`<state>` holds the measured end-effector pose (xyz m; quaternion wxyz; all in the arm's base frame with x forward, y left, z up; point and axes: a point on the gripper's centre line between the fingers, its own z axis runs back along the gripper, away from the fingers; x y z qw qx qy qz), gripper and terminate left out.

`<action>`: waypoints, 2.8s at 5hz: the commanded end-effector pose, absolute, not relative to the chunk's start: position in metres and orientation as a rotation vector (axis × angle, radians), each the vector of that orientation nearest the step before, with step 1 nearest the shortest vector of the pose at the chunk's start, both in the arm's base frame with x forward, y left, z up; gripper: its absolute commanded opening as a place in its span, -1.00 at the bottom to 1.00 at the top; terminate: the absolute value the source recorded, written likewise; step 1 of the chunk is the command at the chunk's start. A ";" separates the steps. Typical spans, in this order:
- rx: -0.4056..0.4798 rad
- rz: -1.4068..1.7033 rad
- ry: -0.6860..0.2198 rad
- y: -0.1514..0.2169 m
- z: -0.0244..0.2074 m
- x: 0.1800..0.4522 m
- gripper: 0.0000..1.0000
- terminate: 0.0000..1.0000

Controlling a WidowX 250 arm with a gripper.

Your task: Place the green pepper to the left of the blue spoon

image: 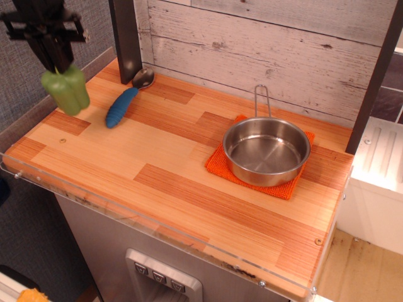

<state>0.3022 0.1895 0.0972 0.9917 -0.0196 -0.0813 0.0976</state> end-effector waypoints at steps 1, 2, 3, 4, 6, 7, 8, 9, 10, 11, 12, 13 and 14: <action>0.010 0.227 -0.189 0.200 0.097 0.312 -1.00 -1.00; 0.018 0.225 -0.167 0.201 0.089 0.314 -1.00 -1.00; 0.016 0.218 -0.155 0.200 0.086 0.316 -1.00 -1.00; 0.016 0.200 -0.143 0.197 0.086 0.316 1.00 -1.00; 0.014 0.186 -0.181 0.197 0.104 0.315 1.00 -1.00; 0.045 0.179 -0.236 0.197 0.129 0.315 1.00 -1.00; 0.096 0.141 -0.293 0.187 0.155 0.314 1.00 -1.00; 0.069 0.037 -0.330 0.153 0.167 0.318 1.00 -1.00; 0.010 -0.078 -0.294 0.105 0.157 0.324 1.00 -1.00; -0.002 -0.108 -0.259 0.075 0.141 0.323 1.00 -1.00; 0.016 -0.113 -0.242 0.070 0.133 0.323 1.00 -1.00; 0.016 -0.113 -0.242 0.070 0.133 0.323 1.00 -1.00; 0.016 -0.113 -0.242 0.070 0.133 0.323 1.00 1.00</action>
